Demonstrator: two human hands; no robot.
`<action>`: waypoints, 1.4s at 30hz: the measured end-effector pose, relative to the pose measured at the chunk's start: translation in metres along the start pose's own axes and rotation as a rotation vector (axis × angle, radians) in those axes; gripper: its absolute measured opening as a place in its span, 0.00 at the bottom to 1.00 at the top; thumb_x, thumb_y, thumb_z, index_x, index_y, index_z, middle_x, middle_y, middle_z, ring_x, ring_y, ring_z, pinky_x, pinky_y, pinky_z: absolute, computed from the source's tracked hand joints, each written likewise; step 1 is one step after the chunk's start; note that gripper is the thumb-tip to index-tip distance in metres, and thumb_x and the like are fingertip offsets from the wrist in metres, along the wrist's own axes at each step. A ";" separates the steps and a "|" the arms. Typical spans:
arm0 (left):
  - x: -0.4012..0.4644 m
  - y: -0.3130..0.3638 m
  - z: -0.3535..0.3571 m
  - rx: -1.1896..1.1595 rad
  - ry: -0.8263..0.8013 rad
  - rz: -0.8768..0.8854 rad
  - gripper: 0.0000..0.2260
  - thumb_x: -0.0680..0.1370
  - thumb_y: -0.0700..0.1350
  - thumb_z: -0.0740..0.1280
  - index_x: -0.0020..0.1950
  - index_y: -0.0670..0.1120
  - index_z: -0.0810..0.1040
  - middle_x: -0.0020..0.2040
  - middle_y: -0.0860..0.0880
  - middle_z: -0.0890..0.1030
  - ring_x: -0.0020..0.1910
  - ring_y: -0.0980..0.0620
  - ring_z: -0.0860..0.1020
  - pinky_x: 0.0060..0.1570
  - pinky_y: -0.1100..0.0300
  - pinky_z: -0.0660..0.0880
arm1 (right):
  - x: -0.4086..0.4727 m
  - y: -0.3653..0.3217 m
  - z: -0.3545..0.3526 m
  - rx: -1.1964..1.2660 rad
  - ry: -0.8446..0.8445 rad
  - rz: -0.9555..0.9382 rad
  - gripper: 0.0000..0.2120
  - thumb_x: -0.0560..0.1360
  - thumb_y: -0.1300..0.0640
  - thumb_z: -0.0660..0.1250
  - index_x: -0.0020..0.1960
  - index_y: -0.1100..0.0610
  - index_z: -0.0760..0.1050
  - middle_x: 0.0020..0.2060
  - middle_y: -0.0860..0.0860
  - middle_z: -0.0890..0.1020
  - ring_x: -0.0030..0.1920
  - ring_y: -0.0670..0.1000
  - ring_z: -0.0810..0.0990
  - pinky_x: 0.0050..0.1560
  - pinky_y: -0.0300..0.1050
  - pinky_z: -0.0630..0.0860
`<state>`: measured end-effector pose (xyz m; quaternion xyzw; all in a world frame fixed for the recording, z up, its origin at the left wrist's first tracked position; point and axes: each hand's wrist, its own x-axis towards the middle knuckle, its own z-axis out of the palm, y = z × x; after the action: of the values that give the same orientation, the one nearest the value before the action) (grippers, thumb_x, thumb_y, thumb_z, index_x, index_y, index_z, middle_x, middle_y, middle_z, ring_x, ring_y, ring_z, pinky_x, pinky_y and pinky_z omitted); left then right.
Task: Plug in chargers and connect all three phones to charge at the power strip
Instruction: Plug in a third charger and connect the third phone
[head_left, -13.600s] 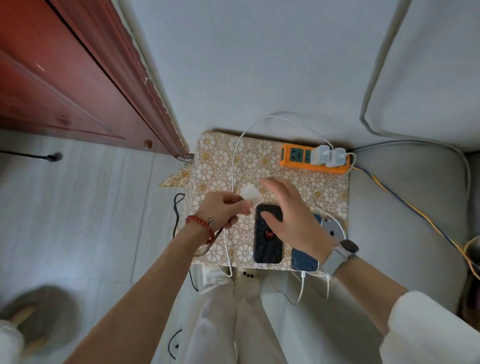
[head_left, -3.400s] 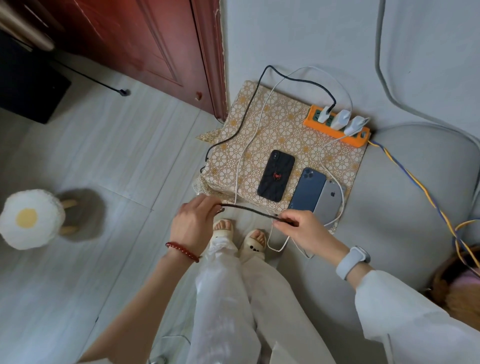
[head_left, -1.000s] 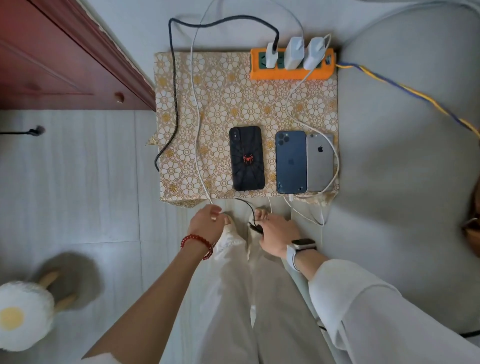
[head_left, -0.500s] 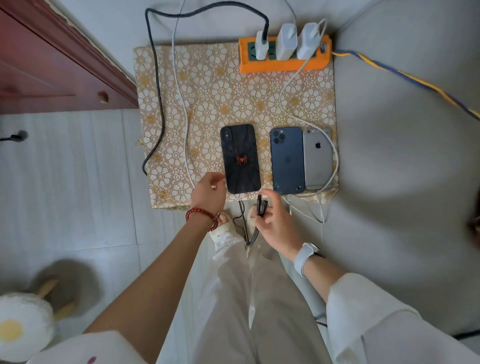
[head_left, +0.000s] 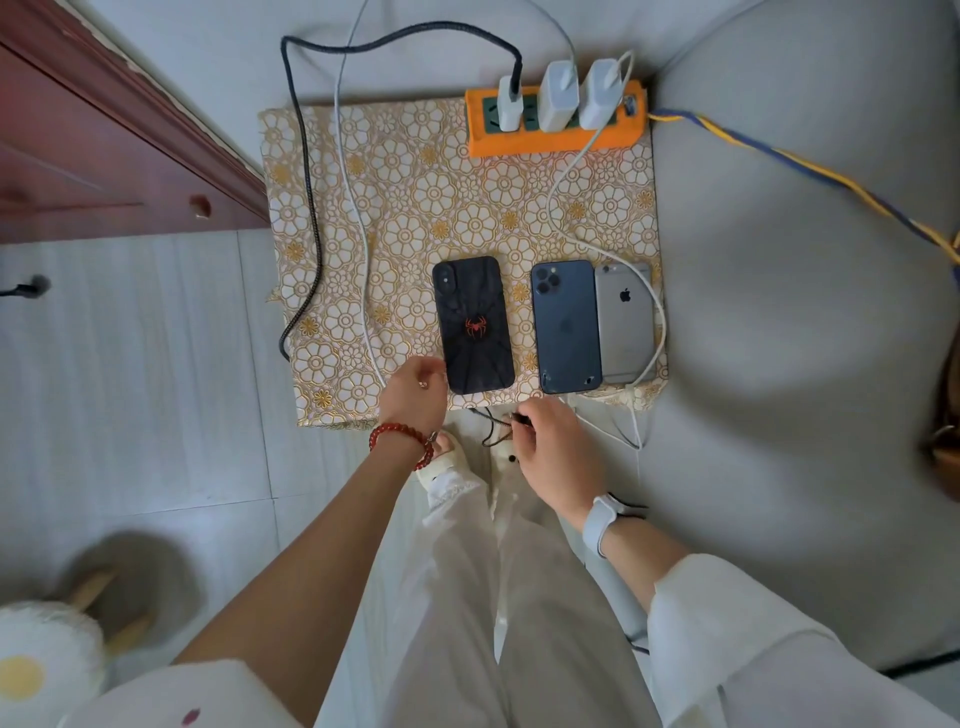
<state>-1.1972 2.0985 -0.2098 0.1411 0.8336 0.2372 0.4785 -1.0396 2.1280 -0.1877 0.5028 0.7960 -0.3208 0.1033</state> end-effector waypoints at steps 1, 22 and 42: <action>0.000 0.000 0.000 0.000 0.003 0.002 0.11 0.76 0.41 0.58 0.55 0.46 0.76 0.56 0.46 0.80 0.46 0.49 0.78 0.48 0.58 0.73 | 0.000 0.000 -0.002 -0.112 0.010 -0.043 0.06 0.74 0.59 0.63 0.48 0.60 0.76 0.46 0.57 0.79 0.49 0.58 0.76 0.41 0.50 0.73; 0.006 0.006 -0.001 -0.063 -0.024 -0.015 0.13 0.75 0.41 0.59 0.57 0.45 0.75 0.55 0.44 0.79 0.43 0.47 0.77 0.52 0.47 0.77 | 0.004 0.016 -0.002 -0.343 -0.289 -0.266 0.18 0.74 0.67 0.54 0.62 0.58 0.69 0.58 0.57 0.74 0.54 0.59 0.75 0.43 0.49 0.73; 0.016 0.020 0.014 -0.243 -0.018 -0.182 0.16 0.74 0.40 0.61 0.61 0.38 0.73 0.53 0.39 0.79 0.53 0.42 0.77 0.55 0.51 0.74 | 0.038 -0.006 0.006 0.550 0.052 0.219 0.09 0.79 0.62 0.54 0.55 0.61 0.71 0.49 0.54 0.78 0.45 0.53 0.75 0.41 0.35 0.67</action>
<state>-1.1929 2.1261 -0.2169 0.0080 0.8036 0.2908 0.5192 -1.0642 2.1504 -0.2085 0.6030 0.6226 -0.4983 -0.0230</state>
